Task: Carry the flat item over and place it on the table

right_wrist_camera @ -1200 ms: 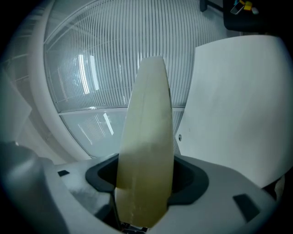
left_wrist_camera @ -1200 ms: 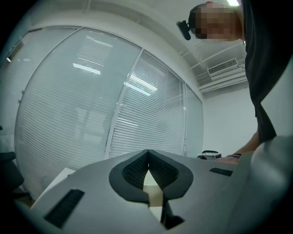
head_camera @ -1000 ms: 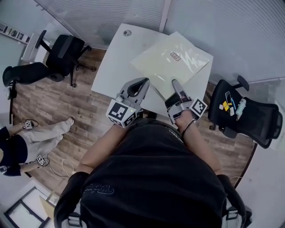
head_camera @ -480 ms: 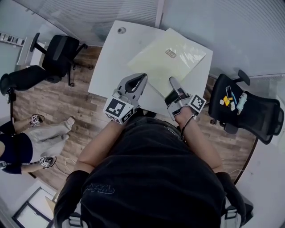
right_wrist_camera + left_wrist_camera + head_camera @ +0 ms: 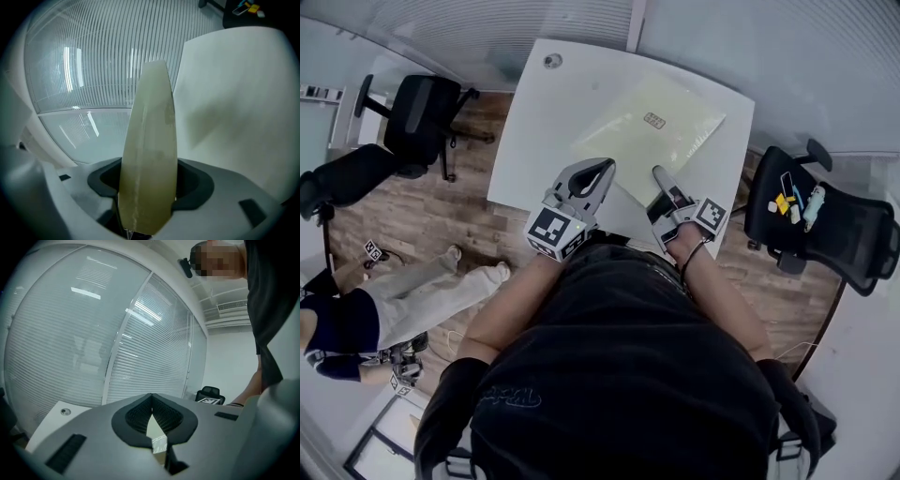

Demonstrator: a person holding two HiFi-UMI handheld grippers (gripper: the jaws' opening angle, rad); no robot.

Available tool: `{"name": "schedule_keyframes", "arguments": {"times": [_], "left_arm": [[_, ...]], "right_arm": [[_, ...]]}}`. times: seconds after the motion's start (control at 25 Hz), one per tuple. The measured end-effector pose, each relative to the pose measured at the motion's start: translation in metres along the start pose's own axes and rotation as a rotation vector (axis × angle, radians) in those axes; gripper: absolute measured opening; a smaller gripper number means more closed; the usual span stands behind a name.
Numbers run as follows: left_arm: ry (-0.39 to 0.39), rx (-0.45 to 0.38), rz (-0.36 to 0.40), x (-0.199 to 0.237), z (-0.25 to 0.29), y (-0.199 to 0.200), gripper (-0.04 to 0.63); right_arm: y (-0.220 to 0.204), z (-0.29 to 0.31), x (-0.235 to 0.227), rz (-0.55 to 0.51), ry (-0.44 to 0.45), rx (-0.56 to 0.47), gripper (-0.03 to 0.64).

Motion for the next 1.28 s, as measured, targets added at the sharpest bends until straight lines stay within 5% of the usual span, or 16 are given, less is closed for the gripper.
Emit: {"name": "schedule_keyframes", "arguments": {"times": [0.64,1.04,1.28], "left_arm": [[-0.045,0.056,-0.043,0.024,0.007,-0.017,0.014],[-0.075,0.081,-0.062,0.027,0.011,-0.024,0.014],[-0.09,0.09,-0.069,0.026,0.01,-0.026,0.014]], "right_arm": [[-0.018,0.018,-0.043,-0.042,-0.084,0.048,0.298],[-0.014,0.018,-0.065,-0.152,-0.13,0.079,0.298],[-0.006,0.013,-0.087,-0.264,-0.233,0.104,0.298]]}}
Point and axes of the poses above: the fingertips, and each gripper's own axes: z forward along the fingers, x to its left, y out of its top, the point moved 5 cm from there along -z, backward along the fingers, and after that the axes turned 11 degrees about -x, right-handed, at the moved point
